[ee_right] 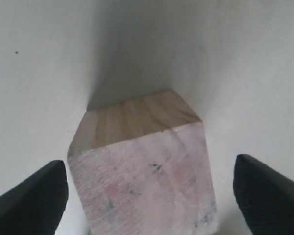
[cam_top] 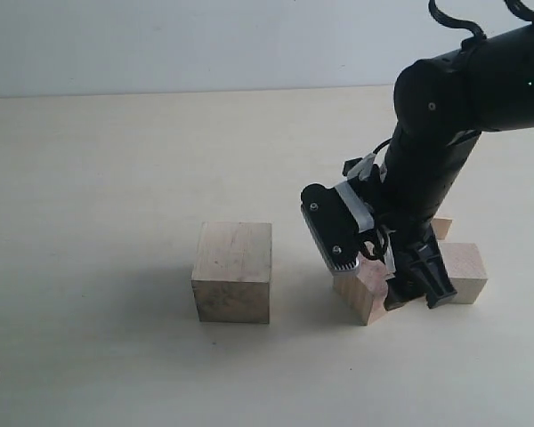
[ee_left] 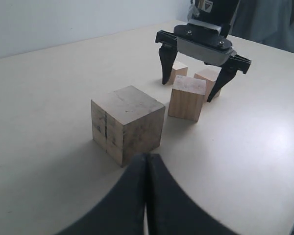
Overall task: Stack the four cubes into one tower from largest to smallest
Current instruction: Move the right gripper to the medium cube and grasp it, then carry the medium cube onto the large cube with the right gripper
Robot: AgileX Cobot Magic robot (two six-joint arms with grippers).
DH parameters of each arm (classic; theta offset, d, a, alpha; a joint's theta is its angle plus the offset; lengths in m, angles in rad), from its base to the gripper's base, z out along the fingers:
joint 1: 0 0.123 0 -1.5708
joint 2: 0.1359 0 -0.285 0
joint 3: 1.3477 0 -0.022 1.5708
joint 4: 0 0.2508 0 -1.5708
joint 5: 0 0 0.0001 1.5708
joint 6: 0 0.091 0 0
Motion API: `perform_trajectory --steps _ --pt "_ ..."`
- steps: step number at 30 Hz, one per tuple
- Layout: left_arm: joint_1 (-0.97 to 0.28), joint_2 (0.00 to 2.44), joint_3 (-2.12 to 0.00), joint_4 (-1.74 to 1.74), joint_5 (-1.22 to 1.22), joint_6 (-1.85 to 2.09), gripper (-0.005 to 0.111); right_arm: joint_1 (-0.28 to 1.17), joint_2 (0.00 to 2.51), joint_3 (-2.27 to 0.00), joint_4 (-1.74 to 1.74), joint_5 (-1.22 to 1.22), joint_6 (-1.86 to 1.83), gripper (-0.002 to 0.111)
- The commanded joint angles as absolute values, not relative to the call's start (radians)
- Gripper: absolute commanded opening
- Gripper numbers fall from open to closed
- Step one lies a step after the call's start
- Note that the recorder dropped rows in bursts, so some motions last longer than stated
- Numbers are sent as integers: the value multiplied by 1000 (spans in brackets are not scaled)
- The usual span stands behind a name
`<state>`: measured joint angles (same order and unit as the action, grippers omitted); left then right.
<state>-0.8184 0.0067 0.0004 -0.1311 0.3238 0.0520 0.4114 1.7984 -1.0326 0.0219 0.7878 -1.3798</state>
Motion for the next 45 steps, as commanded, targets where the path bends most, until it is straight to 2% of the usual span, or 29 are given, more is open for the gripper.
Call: perform_trajectory --steps 1,3,6,14,19,25,34,38,45 --pt "-817 0 0 -136 319 53 0 405 1821 -1028 28 762 -1384 83" --pt "-817 0 0 -136 319 53 0 405 1831 -1028 28 767 -1374 80" --pt "-817 0 0 -136 319 53 0 405 1834 -1028 28 767 -1349 67" --pt "-817 0 0 -136 319 53 0 407 1736 -1054 117 824 -1173 22" --pt "-817 0 0 -136 319 53 0 412 1589 -1140 278 976 -983 9" --pt "-817 0 0 -136 319 51 0 550 1552 -1280 94 1075 -747 8" --pt "-817 0 0 -136 319 53 0 746 1735 -1506 -5 1172 -600 8" --pt "-817 0 0 -136 319 53 0 780 1834 -1585 -6 1180 -600 8" --pt "-817 0 0 -136 319 53 0 780 1909 -1592 -46 1138 -581 8"
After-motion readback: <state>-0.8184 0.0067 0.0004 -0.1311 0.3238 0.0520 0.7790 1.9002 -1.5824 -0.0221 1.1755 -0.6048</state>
